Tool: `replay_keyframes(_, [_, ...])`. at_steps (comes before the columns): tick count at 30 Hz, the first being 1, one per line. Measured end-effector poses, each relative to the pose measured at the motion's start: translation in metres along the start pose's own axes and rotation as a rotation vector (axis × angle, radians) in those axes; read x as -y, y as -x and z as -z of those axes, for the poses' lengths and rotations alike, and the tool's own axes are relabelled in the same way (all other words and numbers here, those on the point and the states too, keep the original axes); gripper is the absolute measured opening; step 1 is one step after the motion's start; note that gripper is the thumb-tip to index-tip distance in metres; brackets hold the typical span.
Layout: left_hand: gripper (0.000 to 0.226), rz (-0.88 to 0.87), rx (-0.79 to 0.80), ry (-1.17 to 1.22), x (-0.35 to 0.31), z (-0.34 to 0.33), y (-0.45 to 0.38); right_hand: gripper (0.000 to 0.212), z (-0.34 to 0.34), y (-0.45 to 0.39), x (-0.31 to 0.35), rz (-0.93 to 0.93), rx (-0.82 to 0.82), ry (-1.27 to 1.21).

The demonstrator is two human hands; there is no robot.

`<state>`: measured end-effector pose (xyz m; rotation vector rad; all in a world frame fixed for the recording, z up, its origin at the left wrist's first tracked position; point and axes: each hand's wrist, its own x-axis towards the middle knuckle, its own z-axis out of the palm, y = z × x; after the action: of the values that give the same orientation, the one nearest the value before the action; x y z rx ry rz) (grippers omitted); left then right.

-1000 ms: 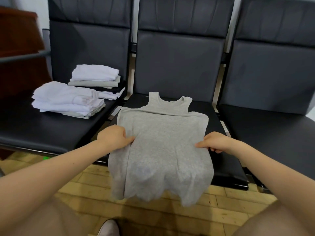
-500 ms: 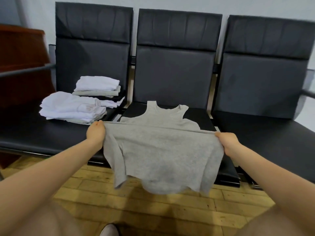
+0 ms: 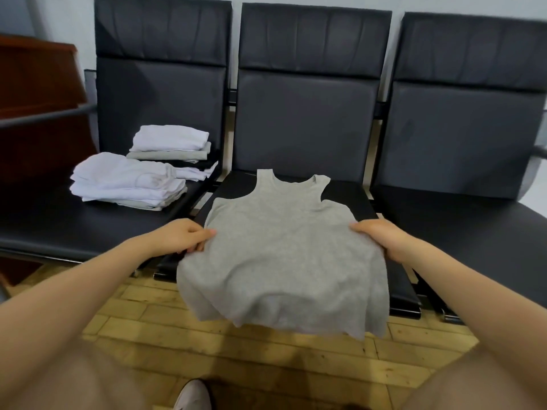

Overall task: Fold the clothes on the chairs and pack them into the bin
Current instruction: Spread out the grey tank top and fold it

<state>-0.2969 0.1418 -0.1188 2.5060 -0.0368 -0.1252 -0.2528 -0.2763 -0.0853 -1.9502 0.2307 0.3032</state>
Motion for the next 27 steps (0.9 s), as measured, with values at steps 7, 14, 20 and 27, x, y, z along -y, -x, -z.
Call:
replay_keyframes(7, [0.043, 0.170, -0.318, -0.259, -0.007, -0.012, -0.015, 0.047, -0.010, -0.012, -0.017, 0.059, -0.095, 0.517])
replay_keyframes(14, [0.026, 0.158, -0.420, -0.215, -0.021, -0.036, -0.045, 0.029, -0.022, -0.033, -0.013, 0.020, -0.250, 0.568])
replay_keyframes(20, [0.029, 0.190, -0.580, 0.061, -0.022, -0.033, -0.068, 0.026, -0.017, -0.057, -0.005, 0.001, -0.445, 0.260])
replay_keyframes(27, [0.032, 0.106, -0.607, -0.415, -0.006, -0.035, -0.065, 0.028, 0.015, -0.074, -0.019, -0.052, -0.451, 0.296])
